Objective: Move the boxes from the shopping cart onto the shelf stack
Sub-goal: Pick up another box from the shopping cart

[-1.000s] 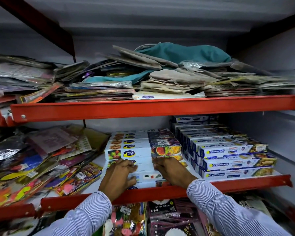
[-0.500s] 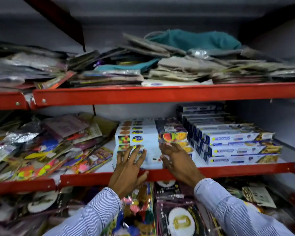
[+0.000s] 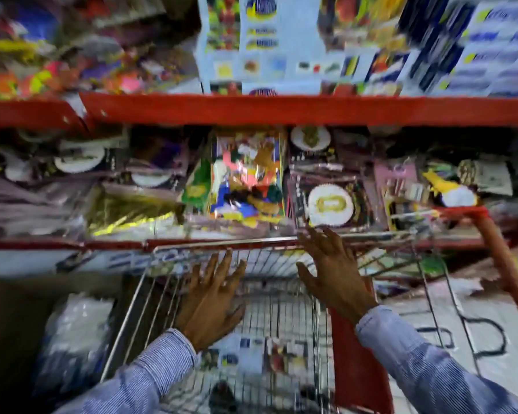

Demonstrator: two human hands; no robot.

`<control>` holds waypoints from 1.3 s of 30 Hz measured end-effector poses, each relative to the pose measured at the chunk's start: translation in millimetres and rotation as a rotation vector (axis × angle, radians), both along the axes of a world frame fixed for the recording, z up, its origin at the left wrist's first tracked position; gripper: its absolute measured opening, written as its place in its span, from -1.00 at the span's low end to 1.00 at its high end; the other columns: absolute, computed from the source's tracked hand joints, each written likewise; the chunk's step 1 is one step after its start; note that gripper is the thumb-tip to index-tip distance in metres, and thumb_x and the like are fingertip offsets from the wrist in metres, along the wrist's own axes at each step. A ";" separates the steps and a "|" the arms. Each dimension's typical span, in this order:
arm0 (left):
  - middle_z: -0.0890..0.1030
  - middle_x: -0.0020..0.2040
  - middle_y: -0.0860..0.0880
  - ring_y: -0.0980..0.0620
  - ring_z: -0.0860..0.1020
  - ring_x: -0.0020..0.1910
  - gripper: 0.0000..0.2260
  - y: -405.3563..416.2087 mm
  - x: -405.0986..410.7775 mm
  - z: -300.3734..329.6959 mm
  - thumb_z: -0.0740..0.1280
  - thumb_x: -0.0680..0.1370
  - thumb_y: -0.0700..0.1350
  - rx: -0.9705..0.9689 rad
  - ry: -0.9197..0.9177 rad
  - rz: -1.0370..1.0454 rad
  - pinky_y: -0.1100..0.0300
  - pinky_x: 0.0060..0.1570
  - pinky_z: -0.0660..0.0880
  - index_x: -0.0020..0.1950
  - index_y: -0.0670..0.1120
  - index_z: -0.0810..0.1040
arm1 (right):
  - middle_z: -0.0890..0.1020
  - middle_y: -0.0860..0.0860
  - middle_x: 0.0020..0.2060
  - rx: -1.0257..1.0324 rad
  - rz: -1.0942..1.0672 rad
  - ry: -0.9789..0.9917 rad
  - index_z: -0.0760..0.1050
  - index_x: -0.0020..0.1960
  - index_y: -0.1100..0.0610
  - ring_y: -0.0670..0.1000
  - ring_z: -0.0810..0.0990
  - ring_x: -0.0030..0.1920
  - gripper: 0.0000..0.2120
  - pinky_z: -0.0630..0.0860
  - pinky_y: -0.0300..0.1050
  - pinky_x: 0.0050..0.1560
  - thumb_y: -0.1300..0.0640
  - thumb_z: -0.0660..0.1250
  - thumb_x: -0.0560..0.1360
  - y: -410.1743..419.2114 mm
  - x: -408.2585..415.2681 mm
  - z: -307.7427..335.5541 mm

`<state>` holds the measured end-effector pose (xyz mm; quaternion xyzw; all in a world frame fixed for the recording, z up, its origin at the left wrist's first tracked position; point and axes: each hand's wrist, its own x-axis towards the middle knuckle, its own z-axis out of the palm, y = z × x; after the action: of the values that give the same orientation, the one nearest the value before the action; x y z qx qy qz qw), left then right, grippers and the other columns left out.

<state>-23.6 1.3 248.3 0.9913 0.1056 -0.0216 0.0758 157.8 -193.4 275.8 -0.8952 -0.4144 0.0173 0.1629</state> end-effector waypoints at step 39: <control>0.52 0.14 -0.18 -0.21 0.50 0.12 -0.73 -31.5 -28.0 -237.8 0.28 0.56 -0.14 0.002 0.608 -0.595 -0.04 -0.04 0.47 0.22 -0.20 0.40 | 0.54 0.18 0.23 -0.631 0.414 0.341 0.26 0.42 0.17 0.25 0.57 0.14 -0.42 0.53 0.10 0.10 -0.04 0.32 0.50 16.7 -48.0 -295.6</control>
<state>-51.6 -30.2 10.5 0.9273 -0.1674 -0.3335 0.0308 109.8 -176.7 -19.8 -0.7833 -0.5272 0.3238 -0.0600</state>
